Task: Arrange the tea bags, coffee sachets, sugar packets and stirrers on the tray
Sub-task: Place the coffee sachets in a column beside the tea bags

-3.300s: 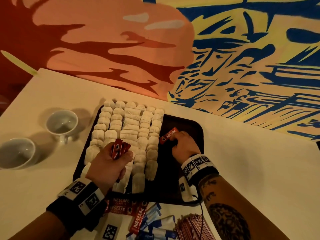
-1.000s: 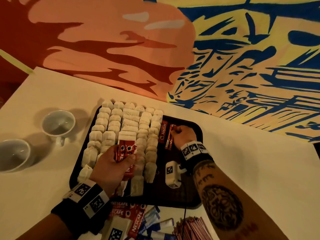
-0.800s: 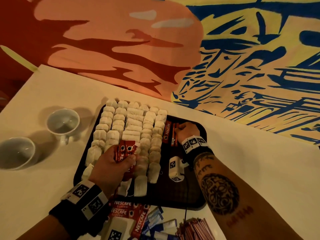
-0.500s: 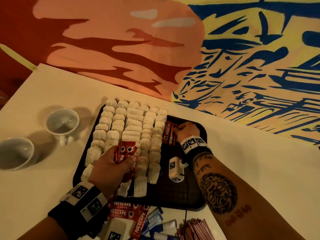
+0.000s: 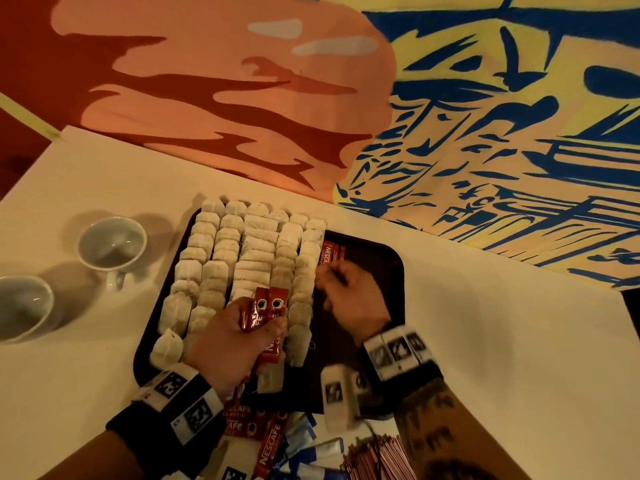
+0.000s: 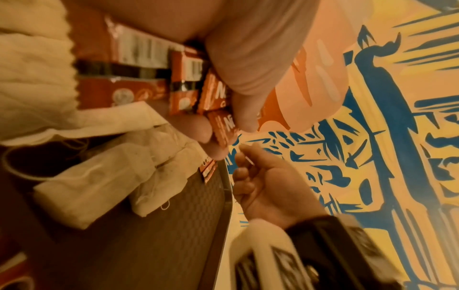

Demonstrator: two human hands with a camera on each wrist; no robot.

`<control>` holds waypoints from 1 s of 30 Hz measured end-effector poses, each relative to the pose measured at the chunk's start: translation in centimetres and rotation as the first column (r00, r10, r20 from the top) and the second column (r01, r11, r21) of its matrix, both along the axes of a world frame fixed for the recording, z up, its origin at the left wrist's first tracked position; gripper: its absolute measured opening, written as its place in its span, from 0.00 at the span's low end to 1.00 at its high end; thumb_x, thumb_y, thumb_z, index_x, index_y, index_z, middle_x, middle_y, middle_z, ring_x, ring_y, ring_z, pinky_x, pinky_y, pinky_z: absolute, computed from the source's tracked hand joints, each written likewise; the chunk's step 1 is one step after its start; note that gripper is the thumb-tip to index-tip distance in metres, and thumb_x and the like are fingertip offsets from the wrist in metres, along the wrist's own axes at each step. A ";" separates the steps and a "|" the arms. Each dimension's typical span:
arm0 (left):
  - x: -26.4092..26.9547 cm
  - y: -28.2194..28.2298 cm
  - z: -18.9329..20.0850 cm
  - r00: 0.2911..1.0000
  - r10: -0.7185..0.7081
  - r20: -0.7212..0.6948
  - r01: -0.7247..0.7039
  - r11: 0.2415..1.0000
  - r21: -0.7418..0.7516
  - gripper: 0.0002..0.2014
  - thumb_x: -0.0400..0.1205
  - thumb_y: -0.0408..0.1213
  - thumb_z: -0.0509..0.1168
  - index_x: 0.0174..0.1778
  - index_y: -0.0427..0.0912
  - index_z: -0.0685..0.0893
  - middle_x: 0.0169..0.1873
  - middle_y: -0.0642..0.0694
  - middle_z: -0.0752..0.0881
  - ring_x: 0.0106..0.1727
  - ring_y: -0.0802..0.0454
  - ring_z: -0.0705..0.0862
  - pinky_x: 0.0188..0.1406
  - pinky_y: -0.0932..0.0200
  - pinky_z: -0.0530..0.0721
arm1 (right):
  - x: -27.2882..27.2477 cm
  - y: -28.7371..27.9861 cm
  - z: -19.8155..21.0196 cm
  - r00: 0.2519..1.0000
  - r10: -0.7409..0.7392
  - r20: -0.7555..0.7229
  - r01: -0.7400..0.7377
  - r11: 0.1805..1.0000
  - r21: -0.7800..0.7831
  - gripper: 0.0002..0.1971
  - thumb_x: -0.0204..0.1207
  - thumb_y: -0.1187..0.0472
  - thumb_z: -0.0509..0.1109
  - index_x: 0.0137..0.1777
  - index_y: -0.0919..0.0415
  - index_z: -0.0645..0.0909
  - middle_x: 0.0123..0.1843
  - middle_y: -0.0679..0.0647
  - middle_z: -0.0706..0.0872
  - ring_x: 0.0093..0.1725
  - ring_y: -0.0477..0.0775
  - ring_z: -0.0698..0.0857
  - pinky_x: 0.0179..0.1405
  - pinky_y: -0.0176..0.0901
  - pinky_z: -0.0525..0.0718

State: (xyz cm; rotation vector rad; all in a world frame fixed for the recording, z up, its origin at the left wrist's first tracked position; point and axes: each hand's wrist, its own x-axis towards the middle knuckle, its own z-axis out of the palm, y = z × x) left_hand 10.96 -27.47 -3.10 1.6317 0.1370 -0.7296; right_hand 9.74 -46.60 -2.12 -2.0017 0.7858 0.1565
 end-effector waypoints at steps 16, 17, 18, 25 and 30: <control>-2.0 0.0 -0.7 0.997 -0.080 0.003 0.080 0.994 0.070 0.13 0.76 0.46 0.76 0.49 0.45 0.83 0.26 0.44 0.87 0.24 0.48 0.84 0.24 0.55 0.82 | -3.9 -2.2 -3.3 0.986 -0.164 -0.042 0.163 0.986 -0.028 0.05 0.76 0.51 0.77 0.48 0.48 0.86 0.43 0.45 0.91 0.42 0.46 0.91 0.46 0.54 0.92; -1.9 0.1 -0.7 0.997 -0.074 -0.006 0.075 0.995 0.064 0.12 0.76 0.46 0.76 0.49 0.45 0.83 0.26 0.45 0.87 0.24 0.48 0.84 0.25 0.54 0.83 | -3.4 -2.6 -3.8 0.987 -0.137 -0.080 0.132 0.989 -0.065 0.07 0.76 0.50 0.77 0.50 0.49 0.85 0.45 0.44 0.90 0.44 0.46 0.90 0.48 0.53 0.92; -1.9 0.3 -0.7 0.997 -0.072 -0.013 0.072 0.996 0.061 0.12 0.77 0.45 0.76 0.49 0.46 0.82 0.26 0.46 0.87 0.24 0.49 0.84 0.26 0.54 0.83 | -2.9 -2.9 -4.3 0.987 -0.100 -0.127 0.088 0.992 -0.094 0.09 0.77 0.51 0.77 0.53 0.50 0.85 0.47 0.44 0.89 0.46 0.46 0.89 0.50 0.50 0.91; -1.9 0.7 -0.9 0.999 -0.033 -0.023 0.035 0.998 0.058 0.09 0.77 0.42 0.76 0.47 0.46 0.83 0.24 0.48 0.87 0.25 0.48 0.84 0.26 0.54 0.84 | -0.4 -2.3 -5.5 0.965 -0.034 -0.262 -0.003 0.990 -0.140 0.08 0.76 0.53 0.77 0.52 0.51 0.85 0.50 0.49 0.90 0.45 0.48 0.89 0.46 0.43 0.90; -1.7 0.9 -0.6 0.999 -0.032 0.004 0.032 0.996 0.078 0.09 0.77 0.44 0.76 0.47 0.47 0.84 0.24 0.49 0.87 0.24 0.50 0.83 0.24 0.56 0.83 | 0.2 -1.9 -5.1 0.963 -0.022 -0.268 -0.031 0.981 -0.190 0.09 0.74 0.52 0.79 0.48 0.54 0.84 0.47 0.48 0.87 0.42 0.45 0.86 0.37 0.35 0.83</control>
